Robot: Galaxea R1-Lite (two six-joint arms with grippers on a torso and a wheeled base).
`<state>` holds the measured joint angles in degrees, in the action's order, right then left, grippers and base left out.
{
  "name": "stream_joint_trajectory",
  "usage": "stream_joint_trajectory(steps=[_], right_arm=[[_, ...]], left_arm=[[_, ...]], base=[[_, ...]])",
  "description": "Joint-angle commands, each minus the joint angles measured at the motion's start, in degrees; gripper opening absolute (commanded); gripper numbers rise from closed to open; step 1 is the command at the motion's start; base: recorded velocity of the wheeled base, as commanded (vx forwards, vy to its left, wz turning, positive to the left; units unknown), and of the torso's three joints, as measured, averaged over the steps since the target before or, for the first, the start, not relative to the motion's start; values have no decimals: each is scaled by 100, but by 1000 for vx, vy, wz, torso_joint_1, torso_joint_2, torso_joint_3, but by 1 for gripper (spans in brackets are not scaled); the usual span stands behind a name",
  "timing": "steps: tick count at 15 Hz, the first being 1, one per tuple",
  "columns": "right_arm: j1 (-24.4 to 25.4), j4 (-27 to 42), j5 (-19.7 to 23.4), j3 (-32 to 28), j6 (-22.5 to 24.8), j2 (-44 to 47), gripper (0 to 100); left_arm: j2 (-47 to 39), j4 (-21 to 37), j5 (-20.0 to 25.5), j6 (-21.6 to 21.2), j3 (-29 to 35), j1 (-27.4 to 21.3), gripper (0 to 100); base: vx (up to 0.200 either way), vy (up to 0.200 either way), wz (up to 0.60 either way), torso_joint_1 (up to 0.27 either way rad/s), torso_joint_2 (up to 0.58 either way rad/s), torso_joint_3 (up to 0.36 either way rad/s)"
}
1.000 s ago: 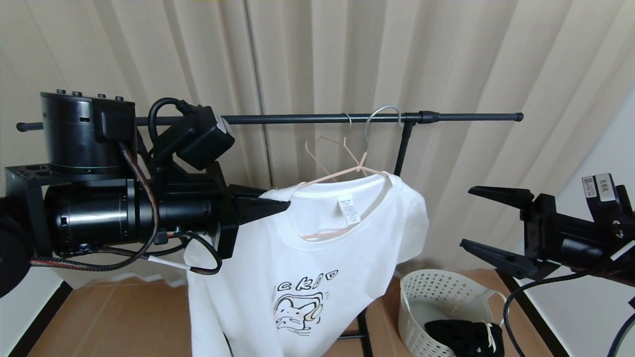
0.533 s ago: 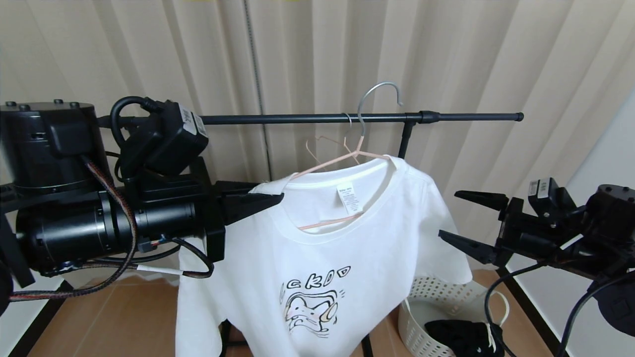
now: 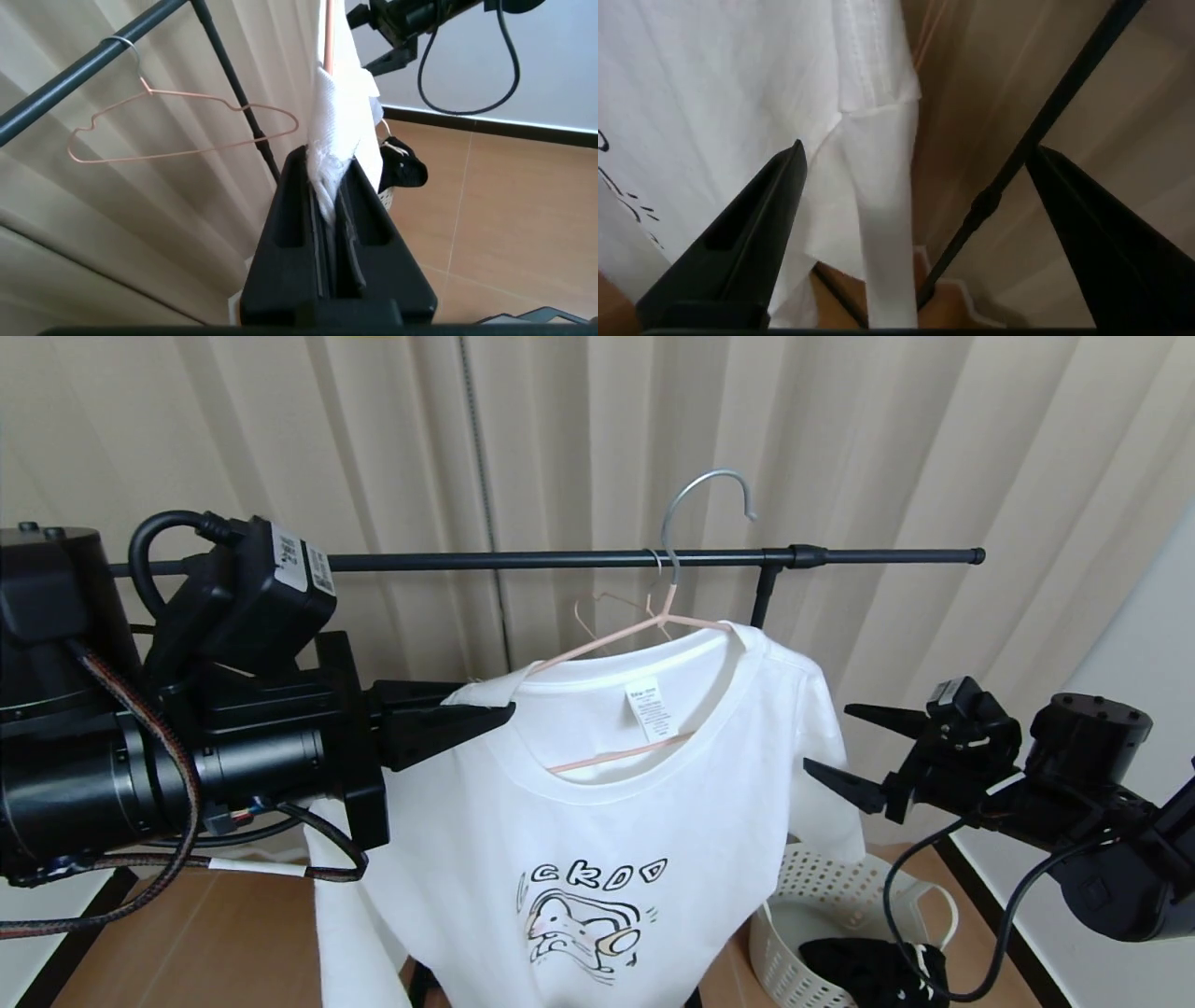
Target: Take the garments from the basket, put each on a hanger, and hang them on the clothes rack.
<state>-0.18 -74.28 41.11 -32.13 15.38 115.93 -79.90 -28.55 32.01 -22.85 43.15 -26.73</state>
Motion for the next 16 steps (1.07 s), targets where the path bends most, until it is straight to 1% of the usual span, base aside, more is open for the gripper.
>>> stream_joint_trajectory(steps=[1,2,3,5,7,9,14,16], right_arm=[[89,-17,-103,-82,-27,184,100],[124,-17,-112,-100,-71,175,100],[124,-17,-112,-109,-203,131,0],[71,-17,-120,-223,-290,131,0],[-96,10,-120,-337,-422,149,0],[-193,36,-120,-434,-607,167,0],[-210,212,-173,-504,-624,140,0],[-201,177,-173,-425,-616,87,0]], left_arm=[[88,-1,-2,-1,-53,-7,0],[97,-1,-2,-1,-70,-7,0],[115,-1,-2,-1,-79,2,0],[176,-1,-2,8,-106,19,0],[229,-1,-2,8,-141,98,0],[317,-1,7,105,-193,195,0],[343,-1,7,131,-246,344,0],[352,-1,7,219,-273,379,0]], base=[[0,0,0,0,0,0],[0,0,0,0,0,0],[0,0,0,0,0,0],[0,0,0,0,0,0],[0,0,0,0,0,0],[0,0,0,0,0,0],[0,0,0,0,0,0],[0,0,0,0,0,0]])
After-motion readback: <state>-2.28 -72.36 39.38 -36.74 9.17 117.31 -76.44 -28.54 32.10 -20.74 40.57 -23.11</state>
